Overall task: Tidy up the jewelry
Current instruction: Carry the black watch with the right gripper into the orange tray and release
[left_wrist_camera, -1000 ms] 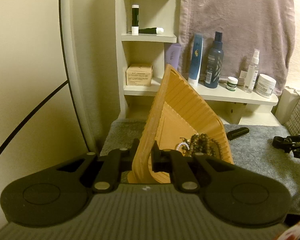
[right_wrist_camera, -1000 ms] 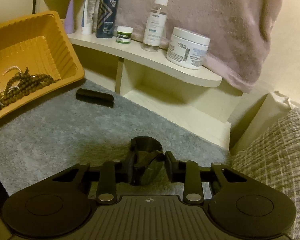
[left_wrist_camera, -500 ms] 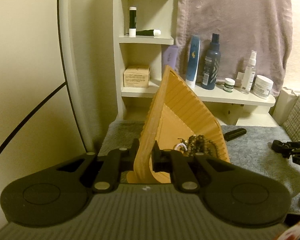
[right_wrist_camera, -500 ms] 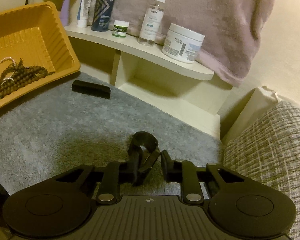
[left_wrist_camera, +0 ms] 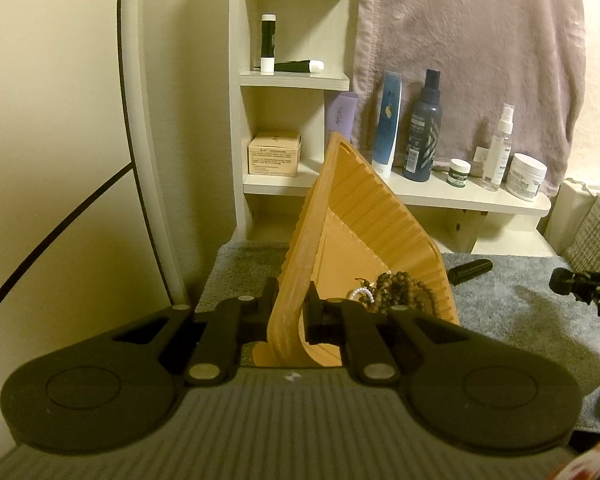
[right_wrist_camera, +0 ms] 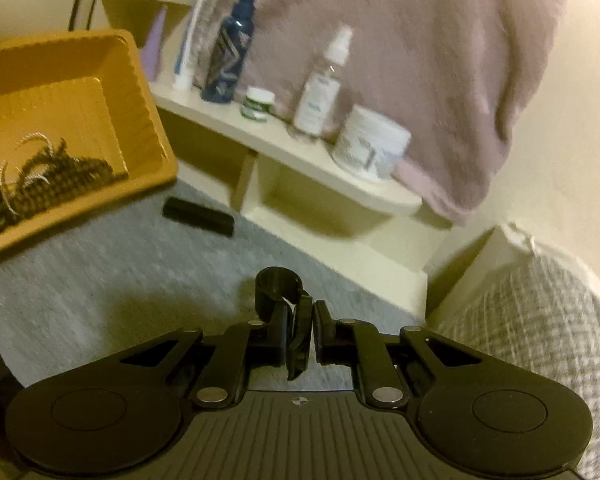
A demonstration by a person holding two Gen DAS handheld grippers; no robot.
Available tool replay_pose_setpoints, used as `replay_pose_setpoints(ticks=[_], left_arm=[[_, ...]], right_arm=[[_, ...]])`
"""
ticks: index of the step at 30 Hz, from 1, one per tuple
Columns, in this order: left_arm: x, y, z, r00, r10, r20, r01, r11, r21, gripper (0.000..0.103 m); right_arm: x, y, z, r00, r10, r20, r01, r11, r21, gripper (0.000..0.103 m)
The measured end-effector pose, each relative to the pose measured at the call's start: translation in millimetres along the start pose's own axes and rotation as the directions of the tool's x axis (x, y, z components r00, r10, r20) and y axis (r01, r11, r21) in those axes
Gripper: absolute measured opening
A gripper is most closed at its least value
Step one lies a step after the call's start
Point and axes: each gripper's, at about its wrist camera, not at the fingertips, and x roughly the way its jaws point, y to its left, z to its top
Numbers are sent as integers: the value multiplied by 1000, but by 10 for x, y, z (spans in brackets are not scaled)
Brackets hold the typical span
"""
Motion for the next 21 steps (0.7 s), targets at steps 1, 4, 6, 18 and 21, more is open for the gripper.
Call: replay_pose_setpoints(ticks=[1, 4, 6, 18, 21], left_arm=[[0, -1, -1, 1000, -1, 0, 1, 1000, 0, 10], [-2, 2, -2, 1000, -2, 1, 2, 1000, -1, 10], [-1, 4, -2, 1000, -3, 1, 3, 1000, -3, 10], [-1, 18, -2, 1000, -7, 3, 7, 1000, -2, 10], [-7, 16, -5, 1000, -8, 4, 8, 1000, -3, 10]], right_arm=[[-19, 24, 35, 1000, 6, 9, -6, 1000, 0, 13], [-71, 119, 147, 999, 27, 34, -27, 1000, -5, 13], [-102, 194, 224, 998, 45, 51, -45, 999, -8, 13], [-153, 838, 769, 958, 255, 134, -253, 967, -30, 13], [-138, 1048, 855, 940, 307, 145, -304, 952, -46, 13]])
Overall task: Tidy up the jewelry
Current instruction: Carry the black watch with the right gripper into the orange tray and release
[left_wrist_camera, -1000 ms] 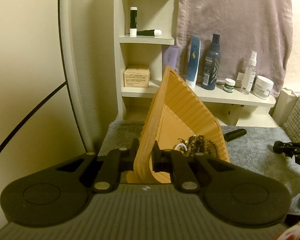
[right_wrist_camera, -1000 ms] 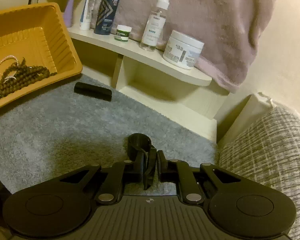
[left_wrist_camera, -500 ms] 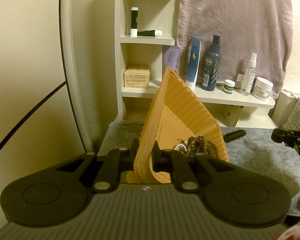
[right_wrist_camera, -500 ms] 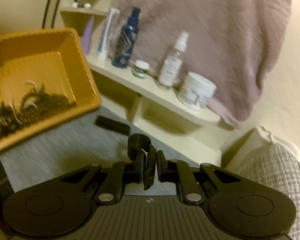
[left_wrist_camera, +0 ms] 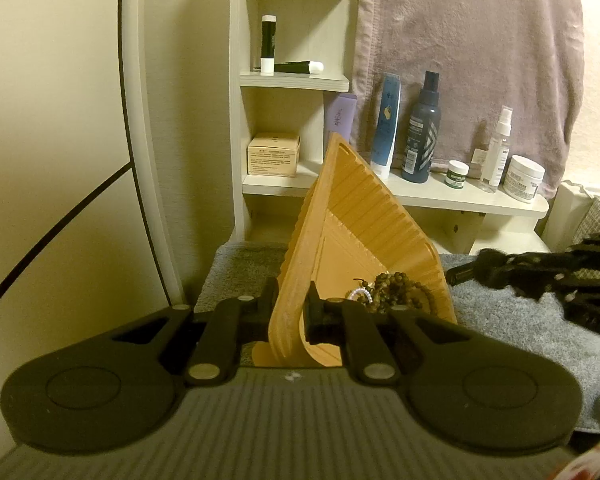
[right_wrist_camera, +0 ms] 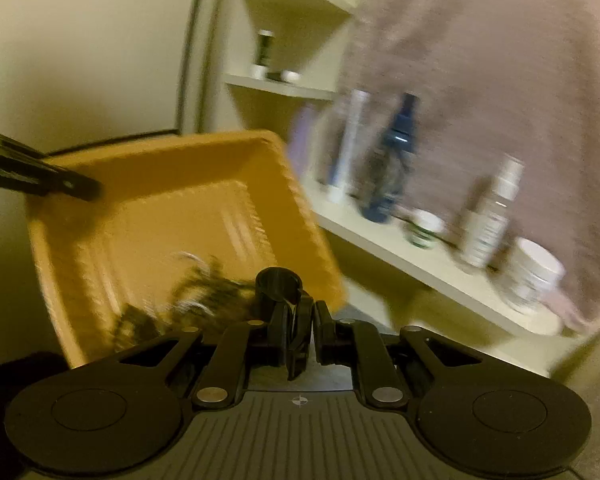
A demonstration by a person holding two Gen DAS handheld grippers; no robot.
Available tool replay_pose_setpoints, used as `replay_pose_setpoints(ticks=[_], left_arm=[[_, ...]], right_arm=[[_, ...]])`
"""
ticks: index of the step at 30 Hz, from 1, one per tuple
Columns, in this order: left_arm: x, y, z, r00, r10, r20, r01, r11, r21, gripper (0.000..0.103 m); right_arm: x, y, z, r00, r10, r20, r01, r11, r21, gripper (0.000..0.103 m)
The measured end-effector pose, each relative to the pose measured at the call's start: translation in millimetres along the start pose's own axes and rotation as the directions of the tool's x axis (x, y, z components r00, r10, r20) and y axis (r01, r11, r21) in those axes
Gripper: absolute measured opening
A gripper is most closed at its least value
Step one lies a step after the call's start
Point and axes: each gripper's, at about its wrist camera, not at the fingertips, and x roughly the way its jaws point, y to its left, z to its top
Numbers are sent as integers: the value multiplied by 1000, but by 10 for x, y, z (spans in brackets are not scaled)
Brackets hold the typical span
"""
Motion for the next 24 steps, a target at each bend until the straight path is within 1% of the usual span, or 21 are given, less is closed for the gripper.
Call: replay_pose_setpoints(ticks=[5, 13, 17, 24], left_arm=[[-1, 5, -3, 1000, -2, -1, 2, 1000, -5, 10], [5, 24, -8, 1000, -4, -3, 4, 1000, -12, 10], [13, 39, -8, 1000, -3, -4, 3, 1000, -15, 10], [26, 50, -7, 1000, -2, -6, 1, 1000, -17, 10]], right_arm=[[164, 232, 107, 998, 57, 8, -57, 998, -6, 13], [374, 351, 214, 991, 136, 17, -136, 990, 22, 13], [498, 385, 198, 984, 177, -7, -176, 983, 48, 13], [648, 399, 84, 978, 200, -53, -196, 978, 75, 13]])
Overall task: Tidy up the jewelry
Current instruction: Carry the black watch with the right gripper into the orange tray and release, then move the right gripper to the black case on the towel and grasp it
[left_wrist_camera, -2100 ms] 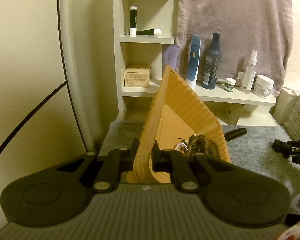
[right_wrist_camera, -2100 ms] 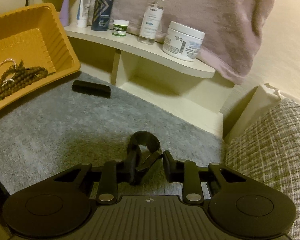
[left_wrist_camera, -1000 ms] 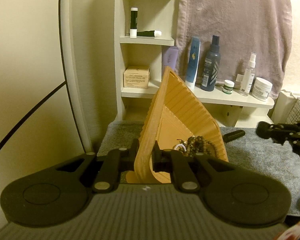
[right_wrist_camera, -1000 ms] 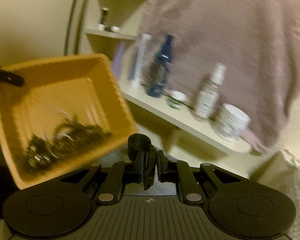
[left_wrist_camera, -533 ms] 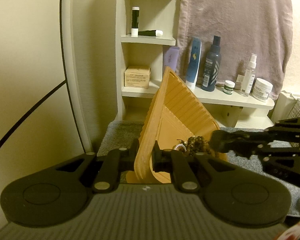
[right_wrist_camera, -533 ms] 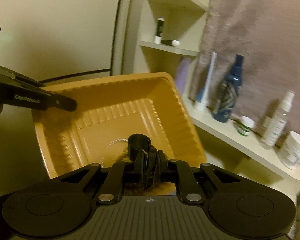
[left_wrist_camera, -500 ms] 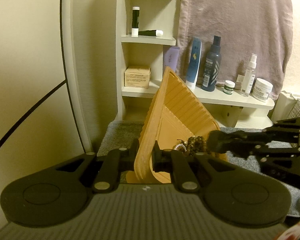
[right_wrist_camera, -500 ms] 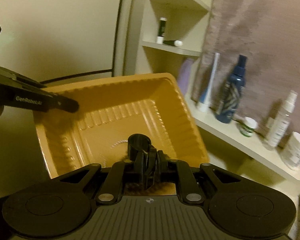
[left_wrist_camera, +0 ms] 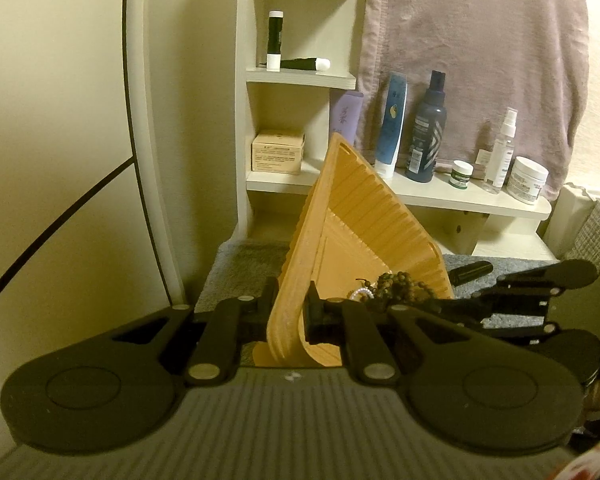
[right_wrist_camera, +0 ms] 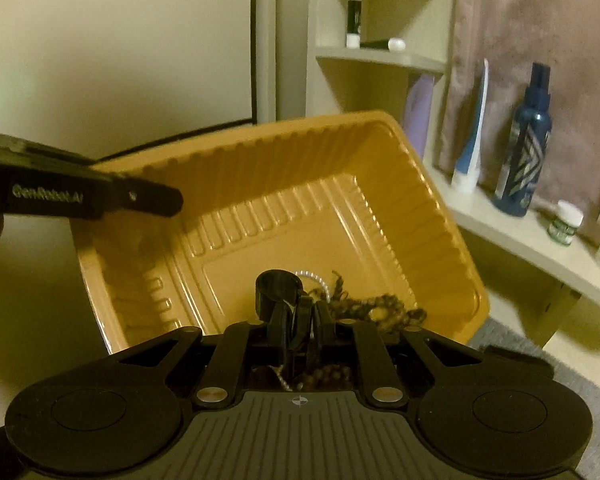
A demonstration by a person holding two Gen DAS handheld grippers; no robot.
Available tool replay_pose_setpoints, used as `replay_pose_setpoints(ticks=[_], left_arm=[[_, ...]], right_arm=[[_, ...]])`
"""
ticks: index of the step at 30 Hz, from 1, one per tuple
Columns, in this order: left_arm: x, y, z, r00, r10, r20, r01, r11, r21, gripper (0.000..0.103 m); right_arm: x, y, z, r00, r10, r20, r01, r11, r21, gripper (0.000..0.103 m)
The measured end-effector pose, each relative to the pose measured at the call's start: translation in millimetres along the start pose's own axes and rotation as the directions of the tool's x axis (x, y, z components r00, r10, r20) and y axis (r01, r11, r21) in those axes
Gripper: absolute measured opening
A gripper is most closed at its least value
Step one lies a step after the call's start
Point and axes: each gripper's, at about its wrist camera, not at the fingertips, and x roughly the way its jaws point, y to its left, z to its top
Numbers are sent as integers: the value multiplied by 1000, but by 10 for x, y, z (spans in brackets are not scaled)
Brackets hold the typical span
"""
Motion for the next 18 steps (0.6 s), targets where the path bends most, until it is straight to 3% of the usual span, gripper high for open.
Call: replay_pose_setpoints(ticks=[6, 11, 18], left_arm=[[0, 1, 0, 1000, 0, 0, 0, 1000, 0, 10], [7, 11, -6, 1000, 1, -2, -1, 1000, -1, 10], [15, 14, -14, 1000, 1, -2, -1, 1000, 0, 10]], right_arm=[[63, -60, -77, 999, 18, -39, -17, 1000, 18, 15], [-47, -94, -76, 1000, 15, 9, -15, 999, 32, 45], [-266, -264, -121, 999, -40, 34, 38, 998, 51, 47]])
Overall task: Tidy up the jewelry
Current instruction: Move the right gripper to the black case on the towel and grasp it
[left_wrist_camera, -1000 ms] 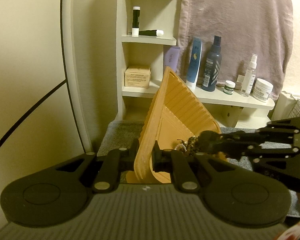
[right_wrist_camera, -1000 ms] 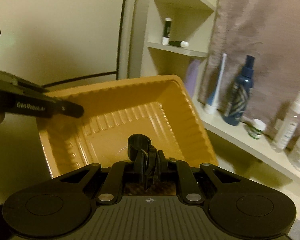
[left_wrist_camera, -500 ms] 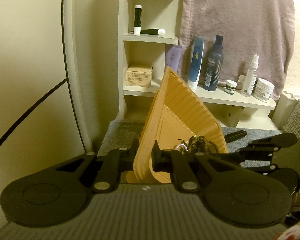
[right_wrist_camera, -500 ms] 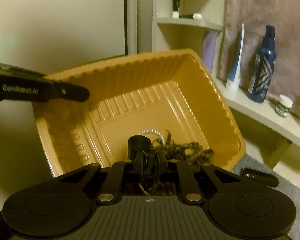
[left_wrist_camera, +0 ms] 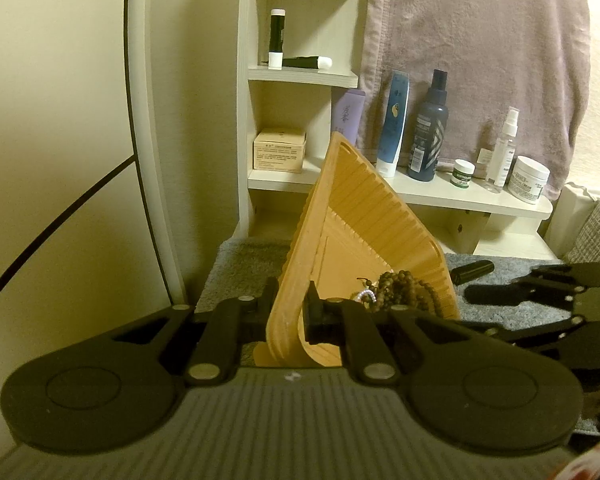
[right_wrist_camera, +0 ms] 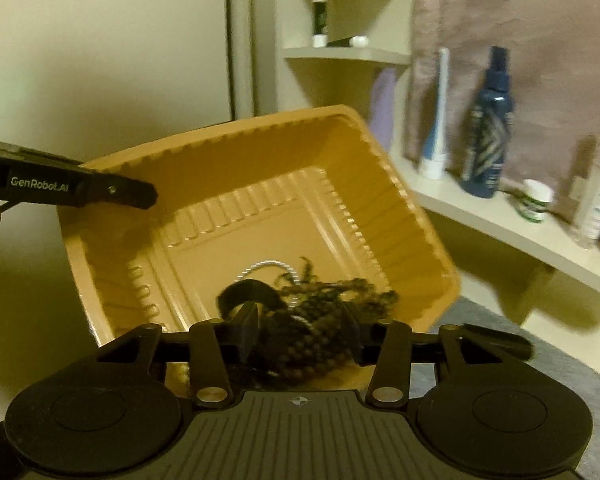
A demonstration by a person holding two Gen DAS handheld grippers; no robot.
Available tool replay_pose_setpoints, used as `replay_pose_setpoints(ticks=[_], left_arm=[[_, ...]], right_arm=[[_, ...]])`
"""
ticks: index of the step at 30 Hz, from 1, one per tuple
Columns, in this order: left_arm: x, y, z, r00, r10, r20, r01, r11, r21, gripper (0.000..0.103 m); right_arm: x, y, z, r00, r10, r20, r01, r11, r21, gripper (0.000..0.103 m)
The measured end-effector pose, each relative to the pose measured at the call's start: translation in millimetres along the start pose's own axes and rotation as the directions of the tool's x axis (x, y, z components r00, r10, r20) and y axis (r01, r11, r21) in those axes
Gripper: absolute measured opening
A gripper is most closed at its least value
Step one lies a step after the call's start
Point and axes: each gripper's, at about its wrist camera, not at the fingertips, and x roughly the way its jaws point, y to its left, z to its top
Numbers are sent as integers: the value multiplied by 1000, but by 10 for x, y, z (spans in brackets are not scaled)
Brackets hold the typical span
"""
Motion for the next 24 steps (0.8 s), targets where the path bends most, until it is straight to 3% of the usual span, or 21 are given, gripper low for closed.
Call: replay_pose_setpoints(ticks=[10, 15, 24], left_arm=[[3, 23, -17, 1000, 6, -7, -6, 1000, -3, 10], [2, 10, -24, 1000, 15, -7, -15, 1000, -5, 9], [-1, 65, -74, 999, 32, -24, -32, 999, -17, 8]], right_arm=[[-144, -571, -265, 982, -181, -61, 184, 982, 48, 54], [-109, -845, -338, 957, -276, -86, 285, 953, 107, 67], [112, -1046, -329, 940, -327, -91, 339, 923, 184, 80]])
